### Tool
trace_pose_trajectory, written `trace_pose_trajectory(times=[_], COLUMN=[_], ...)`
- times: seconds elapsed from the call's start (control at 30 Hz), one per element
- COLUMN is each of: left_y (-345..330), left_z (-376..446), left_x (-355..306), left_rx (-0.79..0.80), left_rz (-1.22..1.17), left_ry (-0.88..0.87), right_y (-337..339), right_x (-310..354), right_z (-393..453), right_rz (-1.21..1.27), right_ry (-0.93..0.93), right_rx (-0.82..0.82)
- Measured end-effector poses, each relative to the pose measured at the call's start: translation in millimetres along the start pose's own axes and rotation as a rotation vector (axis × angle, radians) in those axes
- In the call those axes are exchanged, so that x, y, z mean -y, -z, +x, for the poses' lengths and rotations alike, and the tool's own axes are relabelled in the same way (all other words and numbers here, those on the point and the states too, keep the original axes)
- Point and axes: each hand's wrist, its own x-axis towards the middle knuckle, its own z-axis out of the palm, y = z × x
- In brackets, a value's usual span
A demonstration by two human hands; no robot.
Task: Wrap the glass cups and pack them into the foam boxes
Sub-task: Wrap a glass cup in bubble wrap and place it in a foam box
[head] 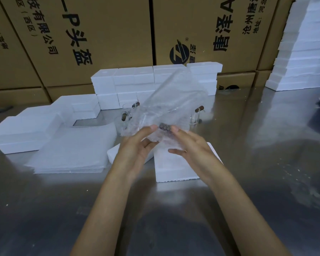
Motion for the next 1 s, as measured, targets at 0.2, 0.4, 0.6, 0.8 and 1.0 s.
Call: trace_pose_trajectory(times=[0.2,0.4,0.6,0.8,1.0], left_y=[-6,-7,-11,-11,-14], left_z=[-5,-7,-4,-3,-8], left_x=[5,2,1,12,12], left_rx=[0.073,0.164,0.041,-0.046,-0.036], left_rz=[0.278,0.334,0.239,0.408,0.502], left_ry=[0.064,0.101,0.122,0.016,-0.134], right_y=[7,6,2,0,-8], right_x=[4,6,-1,-3,0], right_z=[-3,-3,-3,-2,-5], right_rz=[0.135,0.021,-0.115,-0.293,-0.371], right_ry=[0.085,0.076,0.175,0.373,0.375], right_rx=[-0.338,-0.381,-0.35,-0.323,-0.206])
